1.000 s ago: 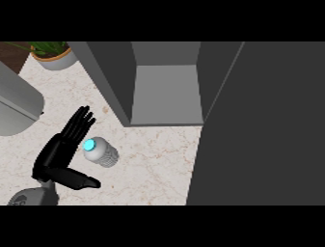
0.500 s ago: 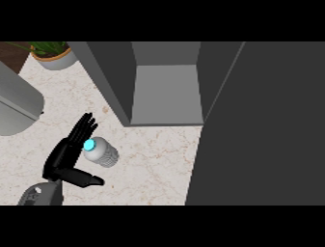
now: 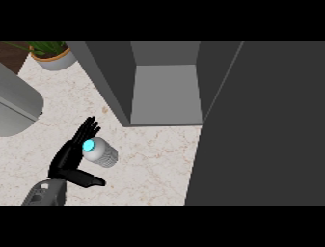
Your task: Pick up the bottled water, place it into the cabinet and close the cabinet
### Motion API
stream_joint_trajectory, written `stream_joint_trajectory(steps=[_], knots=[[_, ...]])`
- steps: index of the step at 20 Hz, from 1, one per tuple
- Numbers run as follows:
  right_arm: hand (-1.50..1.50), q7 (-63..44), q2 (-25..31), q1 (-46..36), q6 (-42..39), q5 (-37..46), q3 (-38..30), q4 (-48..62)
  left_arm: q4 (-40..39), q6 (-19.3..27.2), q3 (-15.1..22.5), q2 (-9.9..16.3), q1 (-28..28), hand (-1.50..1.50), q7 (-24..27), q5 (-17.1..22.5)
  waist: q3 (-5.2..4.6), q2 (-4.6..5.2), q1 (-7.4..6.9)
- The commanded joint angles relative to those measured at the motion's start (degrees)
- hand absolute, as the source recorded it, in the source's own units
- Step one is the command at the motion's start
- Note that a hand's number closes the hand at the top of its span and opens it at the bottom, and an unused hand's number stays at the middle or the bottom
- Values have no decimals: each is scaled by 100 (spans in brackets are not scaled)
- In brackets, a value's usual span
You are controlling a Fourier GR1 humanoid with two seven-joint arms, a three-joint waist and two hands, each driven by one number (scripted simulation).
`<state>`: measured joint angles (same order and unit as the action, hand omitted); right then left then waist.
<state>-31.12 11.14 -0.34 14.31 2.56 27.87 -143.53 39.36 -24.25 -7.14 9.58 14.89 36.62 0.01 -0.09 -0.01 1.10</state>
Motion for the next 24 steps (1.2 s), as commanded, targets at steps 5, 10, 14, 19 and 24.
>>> stream_joint_trajectory(steps=[5,10,14,19,24], knots=[[-150,-193,197,180,46,295,7,-803,-1235,-211,-138,-116,457,-150,873,-28,-2,14,17],[-150,-448,4,-104,341,622,172,-677,-1732,-80,-323,-201,904,-150,885,93,-9,17,28],[-150,-43,415,575,5,-129,-377,-985,-1718,-127,-202,-342,839,-150,978,43,3,10,2],[-150,-269,329,234,115,-159,-501,-907,-1955,-409,-242,-425,1211,150,662,174,-2,19,-1],[-150,246,395,733,81,-25,-355,-792,-1839,-617,-223,-517,1400,150,568,275,4,4,16]])
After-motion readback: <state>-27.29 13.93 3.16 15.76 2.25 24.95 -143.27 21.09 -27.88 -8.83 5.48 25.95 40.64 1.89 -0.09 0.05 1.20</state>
